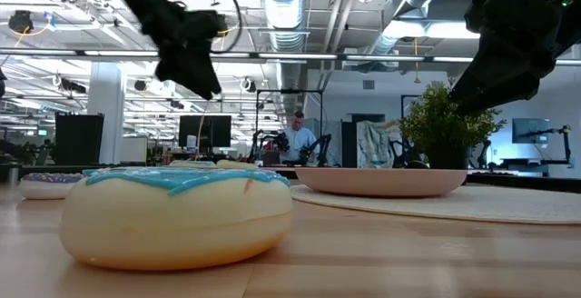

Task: Pick & Place donuts
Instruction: Put the small green donut on the pink plate

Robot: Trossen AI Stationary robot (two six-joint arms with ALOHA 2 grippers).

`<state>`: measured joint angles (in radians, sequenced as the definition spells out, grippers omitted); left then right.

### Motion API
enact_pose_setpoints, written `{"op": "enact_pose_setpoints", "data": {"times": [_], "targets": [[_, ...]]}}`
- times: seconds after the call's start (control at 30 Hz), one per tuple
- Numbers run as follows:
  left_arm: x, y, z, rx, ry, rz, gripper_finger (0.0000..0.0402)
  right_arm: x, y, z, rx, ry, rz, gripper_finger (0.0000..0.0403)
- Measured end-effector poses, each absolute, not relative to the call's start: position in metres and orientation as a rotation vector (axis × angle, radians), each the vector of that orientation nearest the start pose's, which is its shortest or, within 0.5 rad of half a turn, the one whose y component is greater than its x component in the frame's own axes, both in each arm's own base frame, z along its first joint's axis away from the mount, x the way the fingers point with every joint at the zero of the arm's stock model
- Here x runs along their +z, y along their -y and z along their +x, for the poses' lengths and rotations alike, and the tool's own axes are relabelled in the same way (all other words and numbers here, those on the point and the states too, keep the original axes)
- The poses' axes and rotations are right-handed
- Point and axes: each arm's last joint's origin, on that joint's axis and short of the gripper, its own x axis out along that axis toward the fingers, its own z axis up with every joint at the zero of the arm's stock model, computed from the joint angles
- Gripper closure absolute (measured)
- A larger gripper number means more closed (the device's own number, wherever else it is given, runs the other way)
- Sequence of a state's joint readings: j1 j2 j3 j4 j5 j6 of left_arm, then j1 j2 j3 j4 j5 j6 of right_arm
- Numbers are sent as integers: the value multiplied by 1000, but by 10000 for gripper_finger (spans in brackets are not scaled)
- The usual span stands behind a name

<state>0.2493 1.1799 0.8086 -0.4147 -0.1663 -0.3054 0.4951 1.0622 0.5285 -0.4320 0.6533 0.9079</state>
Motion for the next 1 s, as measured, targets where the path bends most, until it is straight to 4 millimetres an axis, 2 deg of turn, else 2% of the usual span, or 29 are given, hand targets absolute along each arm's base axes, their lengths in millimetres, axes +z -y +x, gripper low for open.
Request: {"op": "enact_pose_setpoints", "data": {"times": [0.17,0.33,0.6,0.73,1.0], "targets": [[226,-25,208,471,-574,-327,247,187,-72,171,-483,-659,332,147],[209,-2,192,484,-534,-309,278,187,-72,171,-483,-658,333,147],[194,13,183,429,-560,-298,299,187,-72,171,-492,-645,302,147],[184,21,180,445,-565,-280,300,191,-69,174,-576,-531,292,147],[170,26,174,480,-507,-232,300,216,-48,203,-613,-321,257,147]]}}
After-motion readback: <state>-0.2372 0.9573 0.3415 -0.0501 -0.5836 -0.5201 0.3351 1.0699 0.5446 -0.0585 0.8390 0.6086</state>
